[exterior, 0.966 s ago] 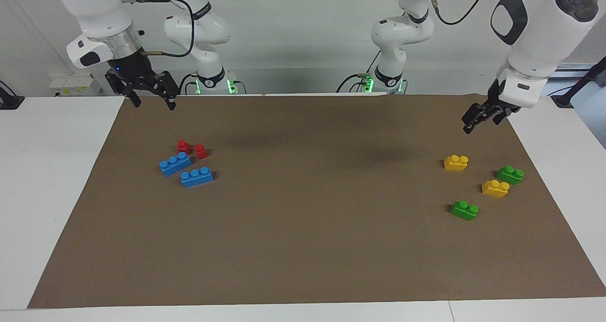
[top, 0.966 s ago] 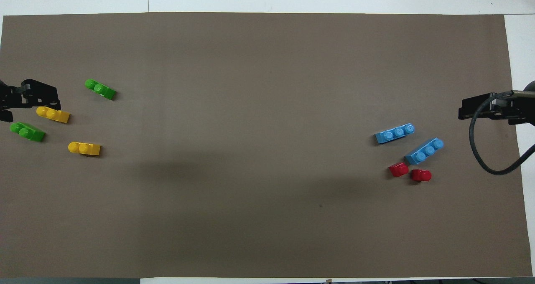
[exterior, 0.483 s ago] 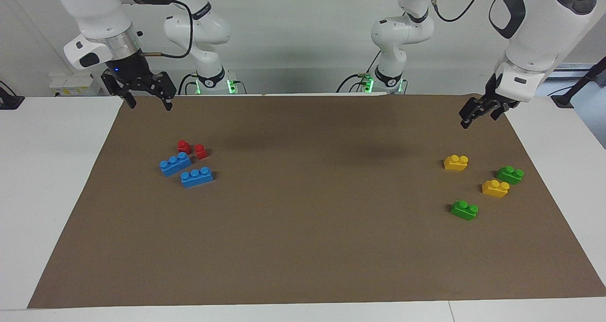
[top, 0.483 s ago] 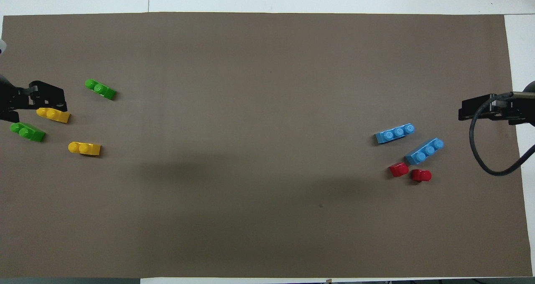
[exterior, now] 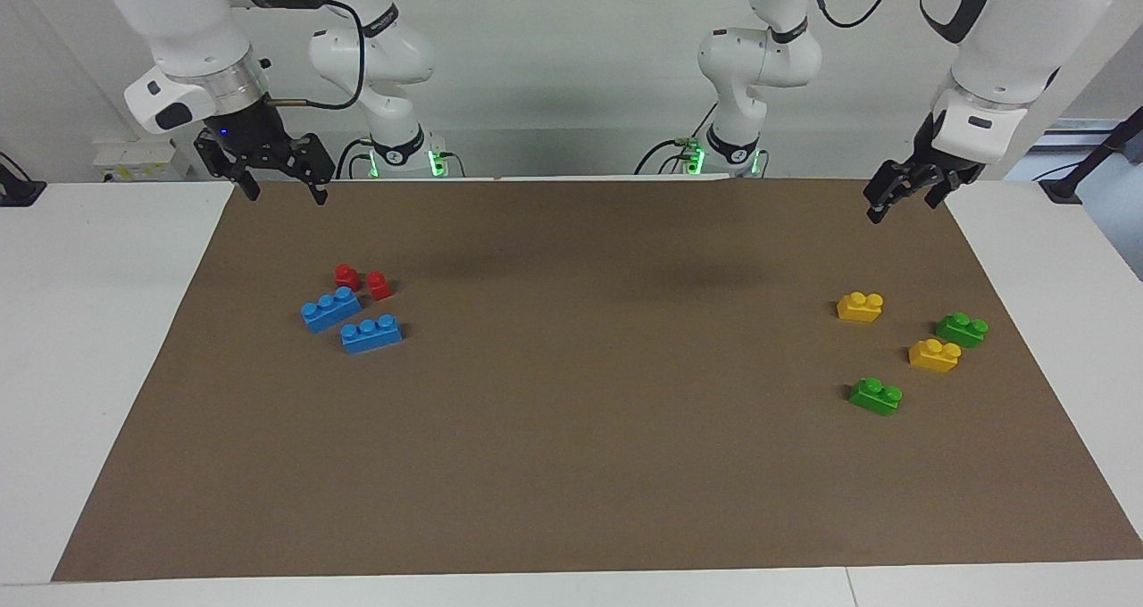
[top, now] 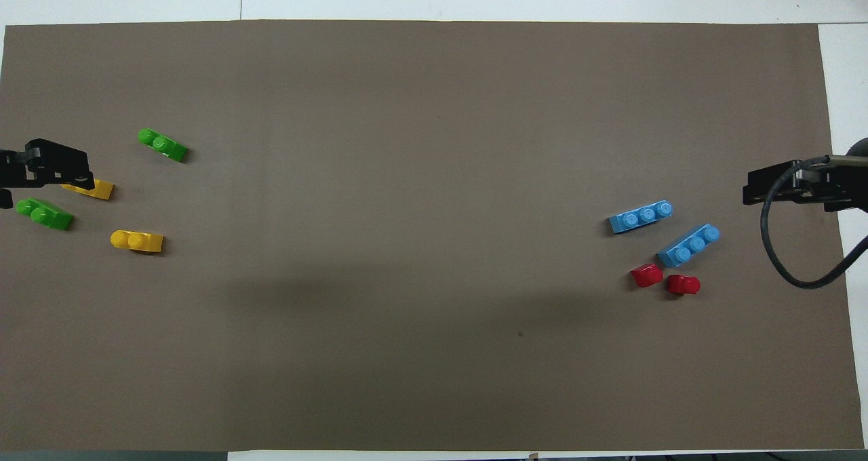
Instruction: Remove green block with left arm and hold with right
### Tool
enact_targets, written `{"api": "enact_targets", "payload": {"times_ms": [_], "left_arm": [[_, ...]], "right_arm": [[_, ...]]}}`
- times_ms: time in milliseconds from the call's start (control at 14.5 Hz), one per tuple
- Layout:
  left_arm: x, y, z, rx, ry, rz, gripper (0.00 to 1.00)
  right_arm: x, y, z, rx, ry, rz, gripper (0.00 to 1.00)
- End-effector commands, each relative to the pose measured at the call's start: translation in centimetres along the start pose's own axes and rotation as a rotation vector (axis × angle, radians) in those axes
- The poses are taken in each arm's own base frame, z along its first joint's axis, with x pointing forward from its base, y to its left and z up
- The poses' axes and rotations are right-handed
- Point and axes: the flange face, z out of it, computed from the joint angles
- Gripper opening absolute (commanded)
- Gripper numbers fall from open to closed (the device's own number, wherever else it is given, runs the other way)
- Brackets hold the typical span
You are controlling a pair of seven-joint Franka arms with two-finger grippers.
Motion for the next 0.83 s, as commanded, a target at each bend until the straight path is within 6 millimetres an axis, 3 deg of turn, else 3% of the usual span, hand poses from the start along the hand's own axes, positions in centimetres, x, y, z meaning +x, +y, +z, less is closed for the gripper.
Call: {"api": "enact_targets", "payload": {"times_ms": [0,276,483,759], "left_arm": [[-0.5,0.3,-0.6,-0.010,-0.007,0.017,1.00],[-1.1,1.8,-0.8,-0.022,-0.021,0.041,1.00],[-1.3,1.2,-1.8,-0.021,-0.030,0.035,1.00],[-1.7,1.1,-1.6,-0.020,-0.055,0.043,1.00]], "right_arm": [[-0.3,0.3,-0.3,-0.019,-0.011,-0.018,0.99],[-0.4,0.4,-0.3,-0.019,-0.014,-0.022,0.99],[-0.3,0.4,-0.4,-0.022,-0.010,-0.064,0.99],[-0.2,0.4,-0.3,-0.021,-0.010,-0.088,0.99]]}}
